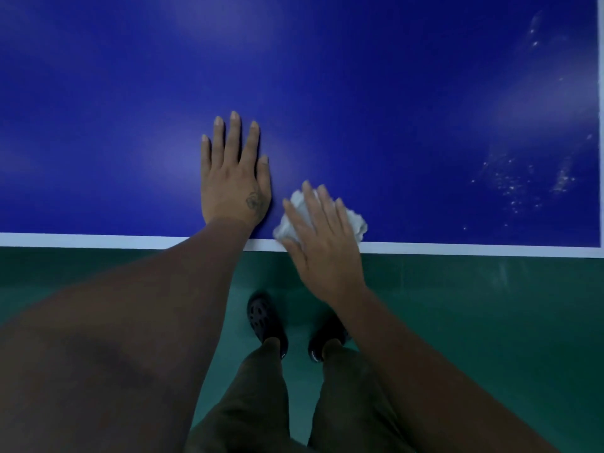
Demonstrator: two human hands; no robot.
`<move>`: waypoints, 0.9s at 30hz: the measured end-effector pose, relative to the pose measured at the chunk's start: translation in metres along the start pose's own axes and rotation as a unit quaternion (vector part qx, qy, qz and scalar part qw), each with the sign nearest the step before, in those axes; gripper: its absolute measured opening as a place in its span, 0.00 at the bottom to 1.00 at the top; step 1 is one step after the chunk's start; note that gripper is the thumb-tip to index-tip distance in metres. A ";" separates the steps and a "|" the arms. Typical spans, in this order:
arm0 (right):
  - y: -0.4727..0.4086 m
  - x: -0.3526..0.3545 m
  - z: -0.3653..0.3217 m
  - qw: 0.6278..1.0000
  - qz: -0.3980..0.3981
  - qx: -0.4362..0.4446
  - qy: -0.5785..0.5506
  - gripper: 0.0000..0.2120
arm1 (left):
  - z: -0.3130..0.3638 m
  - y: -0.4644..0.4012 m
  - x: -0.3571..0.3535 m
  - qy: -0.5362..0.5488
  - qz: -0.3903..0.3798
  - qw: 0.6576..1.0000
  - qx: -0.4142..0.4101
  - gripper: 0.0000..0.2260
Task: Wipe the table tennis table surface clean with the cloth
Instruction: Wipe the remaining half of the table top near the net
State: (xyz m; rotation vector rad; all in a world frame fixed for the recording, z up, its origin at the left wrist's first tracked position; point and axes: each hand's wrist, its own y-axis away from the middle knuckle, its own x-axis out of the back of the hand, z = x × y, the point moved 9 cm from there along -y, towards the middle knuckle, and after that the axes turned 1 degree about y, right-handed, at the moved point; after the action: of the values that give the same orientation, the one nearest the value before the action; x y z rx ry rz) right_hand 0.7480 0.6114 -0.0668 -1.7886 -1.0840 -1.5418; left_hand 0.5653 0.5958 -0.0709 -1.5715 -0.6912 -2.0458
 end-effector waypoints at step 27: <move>-0.201 0.100 0.335 0.995 0.089 0.049 0.024 0.29 | 0.278 -0.175 -0.025 0.088 0.061 0.994 0.028 0.27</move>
State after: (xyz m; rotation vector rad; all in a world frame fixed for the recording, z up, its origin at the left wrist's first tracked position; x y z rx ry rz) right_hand 0.7636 1.0142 -0.0586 -1.7223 -0.9335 -1.3948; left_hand 0.6647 0.9093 -0.0533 -1.3476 -0.5674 -2.0262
